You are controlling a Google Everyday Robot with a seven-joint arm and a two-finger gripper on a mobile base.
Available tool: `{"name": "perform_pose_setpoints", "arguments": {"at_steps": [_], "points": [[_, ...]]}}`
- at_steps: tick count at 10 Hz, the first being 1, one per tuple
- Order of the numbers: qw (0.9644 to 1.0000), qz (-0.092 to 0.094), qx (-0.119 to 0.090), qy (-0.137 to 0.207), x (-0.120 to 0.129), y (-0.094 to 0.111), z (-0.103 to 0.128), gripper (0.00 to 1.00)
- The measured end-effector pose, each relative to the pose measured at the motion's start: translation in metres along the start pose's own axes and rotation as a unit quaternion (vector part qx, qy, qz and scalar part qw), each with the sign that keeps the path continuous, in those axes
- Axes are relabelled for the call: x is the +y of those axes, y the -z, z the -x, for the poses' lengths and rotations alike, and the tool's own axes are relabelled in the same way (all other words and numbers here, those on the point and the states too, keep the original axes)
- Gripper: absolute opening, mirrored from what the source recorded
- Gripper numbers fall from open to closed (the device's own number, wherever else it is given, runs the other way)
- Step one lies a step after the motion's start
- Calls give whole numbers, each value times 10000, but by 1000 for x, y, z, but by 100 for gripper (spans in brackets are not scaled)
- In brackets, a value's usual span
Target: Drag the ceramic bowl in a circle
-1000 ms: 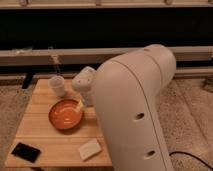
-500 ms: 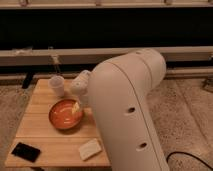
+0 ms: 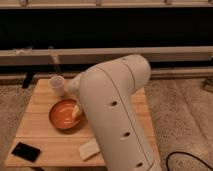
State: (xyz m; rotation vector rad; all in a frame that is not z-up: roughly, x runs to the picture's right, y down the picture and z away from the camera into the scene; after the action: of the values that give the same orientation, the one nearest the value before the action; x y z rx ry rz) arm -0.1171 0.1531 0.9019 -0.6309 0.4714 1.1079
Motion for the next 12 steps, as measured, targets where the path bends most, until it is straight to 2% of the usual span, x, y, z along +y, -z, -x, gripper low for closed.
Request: {"name": "perform_pose_setpoints", "arguments": {"at_steps": [1, 2, 3, 5, 8, 12], "points": [[9999, -4, -113, -32, -2, -5, 1, 67], [9999, 2, -136, -29, -2, -5, 2, 58], [9999, 2, -140, -23, -2, -4, 3, 50], [9998, 12, -173, -20, -1, 2, 5, 28], [9998, 13, -175, -23, -1, 10, 5, 2], [9999, -11, -124, -14, -3, 13, 0, 0]]}}
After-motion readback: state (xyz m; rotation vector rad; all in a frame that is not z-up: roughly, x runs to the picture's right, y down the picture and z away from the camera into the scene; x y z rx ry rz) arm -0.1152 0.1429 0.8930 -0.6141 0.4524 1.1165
